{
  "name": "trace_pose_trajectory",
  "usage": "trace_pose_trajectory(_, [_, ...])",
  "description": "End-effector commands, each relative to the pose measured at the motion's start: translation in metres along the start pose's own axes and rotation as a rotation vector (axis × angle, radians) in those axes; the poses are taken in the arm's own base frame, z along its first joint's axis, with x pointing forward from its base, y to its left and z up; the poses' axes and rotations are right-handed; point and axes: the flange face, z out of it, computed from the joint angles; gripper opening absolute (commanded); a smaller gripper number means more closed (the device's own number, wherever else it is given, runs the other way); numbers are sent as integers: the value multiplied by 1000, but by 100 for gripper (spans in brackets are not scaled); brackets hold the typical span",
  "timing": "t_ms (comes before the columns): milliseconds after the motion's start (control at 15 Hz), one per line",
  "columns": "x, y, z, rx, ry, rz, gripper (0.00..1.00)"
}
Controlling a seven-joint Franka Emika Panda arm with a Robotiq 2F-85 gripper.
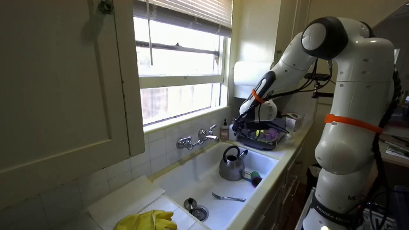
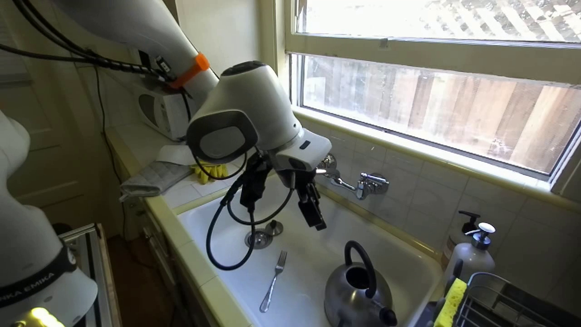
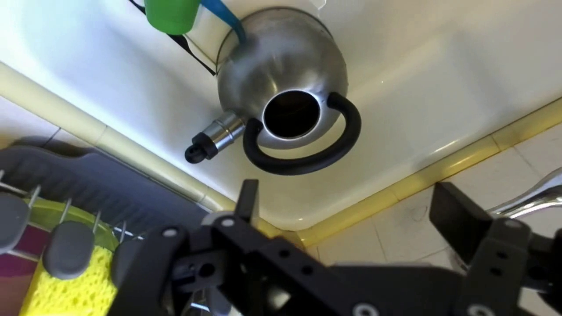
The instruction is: Move the tea pot lid slightly to the left, place the teapot under the faucet nozzle and open the faucet then close it after the water runs a bit
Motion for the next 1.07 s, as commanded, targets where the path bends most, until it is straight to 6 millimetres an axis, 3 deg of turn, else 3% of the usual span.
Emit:
trace_pose_trajectory(0, [13, -9, 41, -18, -80, 106, 100])
trace_pose_trajectory(533, [41, -8, 119, -64, -131, 276, 100])
trace_pose_trajectory(1000, [66, -2, 162, -95, -115, 384, 100])
